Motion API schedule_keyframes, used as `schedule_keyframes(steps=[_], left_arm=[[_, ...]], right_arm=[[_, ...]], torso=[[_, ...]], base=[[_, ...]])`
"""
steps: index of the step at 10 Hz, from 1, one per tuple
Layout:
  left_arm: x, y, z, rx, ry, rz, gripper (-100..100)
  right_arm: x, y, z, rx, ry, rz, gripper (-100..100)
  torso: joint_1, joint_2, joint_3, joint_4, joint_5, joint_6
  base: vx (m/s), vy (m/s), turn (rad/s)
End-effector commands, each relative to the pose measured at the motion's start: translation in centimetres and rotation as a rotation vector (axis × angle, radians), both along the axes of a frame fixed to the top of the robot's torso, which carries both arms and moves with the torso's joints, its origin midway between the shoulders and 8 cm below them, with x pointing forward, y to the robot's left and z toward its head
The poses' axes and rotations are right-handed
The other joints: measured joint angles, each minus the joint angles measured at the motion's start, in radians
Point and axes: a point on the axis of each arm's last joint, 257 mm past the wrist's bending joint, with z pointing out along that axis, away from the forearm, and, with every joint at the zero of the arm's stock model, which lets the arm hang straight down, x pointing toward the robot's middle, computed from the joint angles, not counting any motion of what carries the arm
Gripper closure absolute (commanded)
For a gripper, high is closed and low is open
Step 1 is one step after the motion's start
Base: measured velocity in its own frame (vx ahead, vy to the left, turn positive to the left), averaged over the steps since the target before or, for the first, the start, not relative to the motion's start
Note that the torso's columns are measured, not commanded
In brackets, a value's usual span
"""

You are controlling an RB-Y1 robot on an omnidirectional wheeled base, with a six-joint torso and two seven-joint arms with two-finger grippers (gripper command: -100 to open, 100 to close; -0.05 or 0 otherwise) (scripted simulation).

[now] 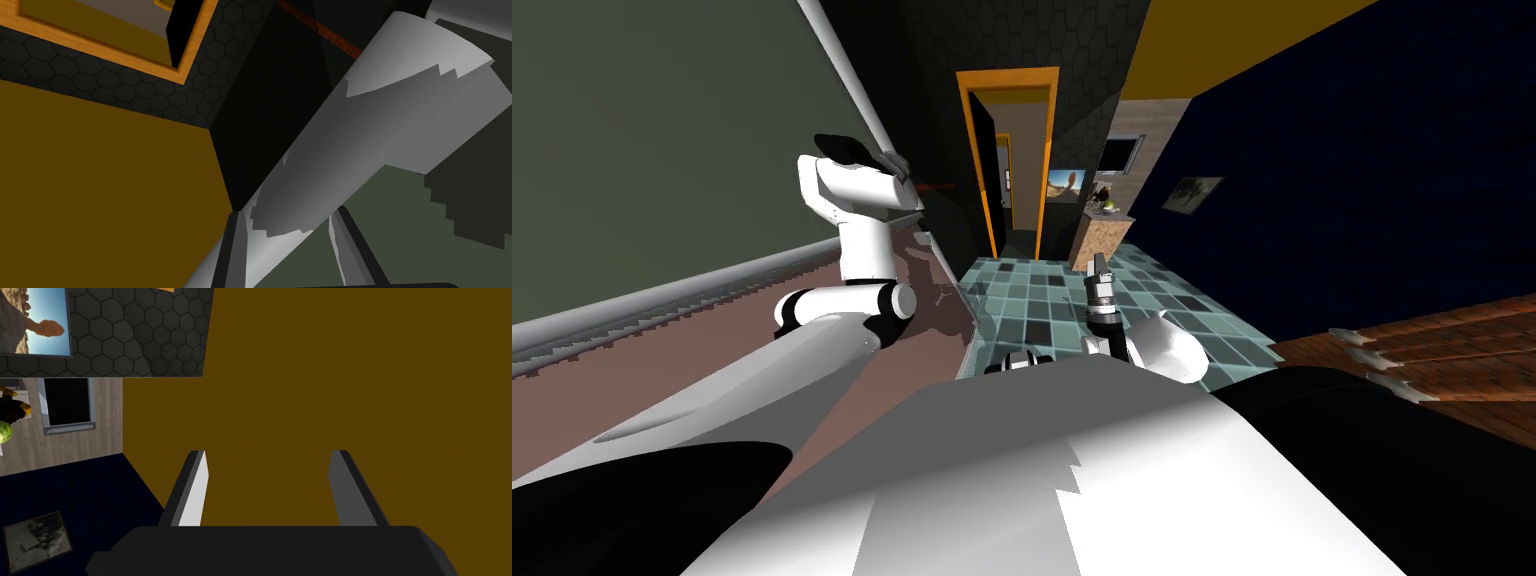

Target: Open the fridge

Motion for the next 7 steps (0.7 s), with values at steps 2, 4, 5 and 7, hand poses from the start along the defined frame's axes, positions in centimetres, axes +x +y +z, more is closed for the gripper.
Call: schedule_keyframes(steps=[2, 4, 5, 7], left_arm=[[0.7, -5.6, 0.1, -0.009, 0.007, -0.088, 100], [0.8, -8.7, 0.2, -0.009, 0.006, -0.141, 100], [0.8, -8.7, 0.2, -0.009, 0.006, -0.141, 100], [0.8, -11.9, 0.3, -0.008, 0.006, -0.193, 100]], right_arm=[[0.0, 0.0, 0.0, 0.000, 0.000, 0.000, 0], [0.0, 0.0, 0.0, 0.000, 0.000, 0.000, 0], [0.0, 0.0, 0.0, 0.000, 0.000, 0.000, 0], [0.0, 0.0, 0.0, 0.000, 0.000, 0.000, 0]], torso=[[0.003, -0.002, -0.001, 0.003, -0.001, -0.003], [0.005, -0.003, -0.002, 0.003, 0.001, -0.006], [0.004, 0.000, -0.001, 0.002, 0.000, -0.001], [0.002, -0.002, -0.001, 0.003, -0.001, -0.003]], base=[[-0.227, -0.021, -0.126], [-0.192, -0.031, -0.096], [-0.227, -0.020, -0.124], [-0.204, -0.072, -0.102]])
